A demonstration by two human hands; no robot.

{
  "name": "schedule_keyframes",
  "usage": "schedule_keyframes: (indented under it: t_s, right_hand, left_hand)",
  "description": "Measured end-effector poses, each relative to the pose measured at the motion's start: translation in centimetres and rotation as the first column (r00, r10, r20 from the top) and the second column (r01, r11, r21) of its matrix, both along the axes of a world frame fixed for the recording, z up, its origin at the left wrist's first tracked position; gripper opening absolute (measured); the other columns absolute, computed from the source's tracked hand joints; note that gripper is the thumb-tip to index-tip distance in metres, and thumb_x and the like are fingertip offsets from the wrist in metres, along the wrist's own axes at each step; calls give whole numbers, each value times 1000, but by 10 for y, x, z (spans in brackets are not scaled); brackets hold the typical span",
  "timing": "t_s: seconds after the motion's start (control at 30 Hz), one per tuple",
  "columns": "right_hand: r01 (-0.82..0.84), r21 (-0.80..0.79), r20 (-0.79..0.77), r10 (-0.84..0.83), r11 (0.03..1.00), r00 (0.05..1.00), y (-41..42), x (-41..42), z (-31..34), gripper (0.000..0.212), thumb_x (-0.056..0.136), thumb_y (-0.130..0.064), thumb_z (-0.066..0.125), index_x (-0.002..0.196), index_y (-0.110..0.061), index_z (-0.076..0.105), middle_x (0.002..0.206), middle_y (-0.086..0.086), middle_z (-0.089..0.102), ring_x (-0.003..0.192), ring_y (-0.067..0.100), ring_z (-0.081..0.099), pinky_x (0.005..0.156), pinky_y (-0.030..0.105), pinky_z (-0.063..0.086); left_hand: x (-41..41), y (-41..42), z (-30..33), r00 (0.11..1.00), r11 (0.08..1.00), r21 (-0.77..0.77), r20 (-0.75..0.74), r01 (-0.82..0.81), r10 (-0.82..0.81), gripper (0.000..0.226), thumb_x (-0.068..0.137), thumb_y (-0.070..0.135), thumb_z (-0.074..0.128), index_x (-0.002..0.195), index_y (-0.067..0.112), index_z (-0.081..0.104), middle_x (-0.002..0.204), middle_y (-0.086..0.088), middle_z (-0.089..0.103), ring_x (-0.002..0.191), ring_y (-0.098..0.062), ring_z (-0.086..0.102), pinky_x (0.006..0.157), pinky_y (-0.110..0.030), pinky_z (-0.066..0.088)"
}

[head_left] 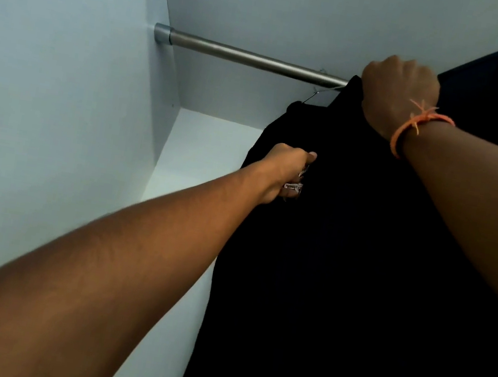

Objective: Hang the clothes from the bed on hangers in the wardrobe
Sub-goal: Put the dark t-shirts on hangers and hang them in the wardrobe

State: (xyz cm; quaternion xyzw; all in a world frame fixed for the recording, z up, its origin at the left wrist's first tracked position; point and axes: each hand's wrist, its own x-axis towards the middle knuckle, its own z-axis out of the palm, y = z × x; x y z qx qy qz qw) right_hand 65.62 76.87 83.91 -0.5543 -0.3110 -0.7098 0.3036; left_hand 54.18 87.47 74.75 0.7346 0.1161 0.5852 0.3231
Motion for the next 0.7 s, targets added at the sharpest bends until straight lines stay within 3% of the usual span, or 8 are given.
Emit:
schedule_keyframes:
  t_s: [0.07, 0.2, 0.3, 0.4, 0.57, 0.63, 0.7]
  right_hand:
    - [12, -5, 12, -12, 1000, 1000, -12, 4, -5, 20, 95, -2, 51, 104, 6, 67, 104, 27, 66, 97, 48, 64, 66, 41, 39]
    - [-152, 36, 1, 152, 988, 988, -38, 11, -17, 23, 97, -13, 54, 109, 6, 60, 109, 28, 61, 97, 47, 62, 69, 42, 39]
    - [-308, 10, -90, 308, 951, 947, -54, 12, -33, 35, 96, -23, 57, 120, 2, 51, 119, 26, 58, 107, 46, 59, 80, 46, 45]
    - [-466, -25, -198, 453, 884, 869, -72, 18, -50, 40, 92, -20, 59, 125, -2, 45, 127, 23, 56, 115, 46, 55, 88, 48, 45]
    - [-684, -51, -342, 630, 728, 697, -107, 36, -79, 39, 84, -23, 68, 115, -2, 55, 118, 19, 61, 105, 42, 61, 71, 38, 42]
    - [-741, -58, -368, 676, 669, 639, -120, 41, -94, 37, 83, -22, 70, 113, -4, 58, 116, 18, 63, 106, 40, 62, 73, 37, 44]
    - [-792, -63, -403, 711, 607, 576, -138, 46, -115, 39, 82, -22, 70, 117, -8, 57, 121, 17, 62, 110, 39, 60, 80, 38, 47]
  left_hand:
    - [5, -2, -7, 1000, 1000, -2, -15, -12, 12, 16, 102, 24, 50, 110, 15, 60, 92, 2, 59, 83, -14, 56, 71, -31, 54]
    - [15, -17, -19, 1000, 1000, -4, -23, -13, 13, 29, 102, 29, 50, 126, 14, 56, 114, -1, 59, 98, -17, 57, 83, -39, 53]
    - [22, -35, -27, 1000, 1000, -17, 23, -5, 5, 24, 102, 30, 49, 118, 16, 59, 94, 2, 61, 81, -13, 59, 70, -31, 54]
    - [28, -55, -36, 999, 999, -23, 34, -40, 40, 22, 102, 32, 48, 107, 15, 61, 76, 2, 56, 61, -10, 54, 57, -24, 49]
    - [33, -88, -62, 994, 993, -74, 46, -92, 95, 24, 98, 38, 53, 101, 17, 65, 80, 0, 62, 70, -15, 60, 62, -27, 52]
    - [37, -105, -77, 992, 990, -103, 69, -98, 105, 24, 99, 38, 53, 95, 17, 65, 75, 0, 61, 58, -12, 59, 51, -20, 49]
    - [45, -130, -97, 990, 986, -147, 109, -76, 93, 25, 101, 36, 51, 105, 17, 66, 74, 2, 63, 50, -7, 59, 44, -15, 45]
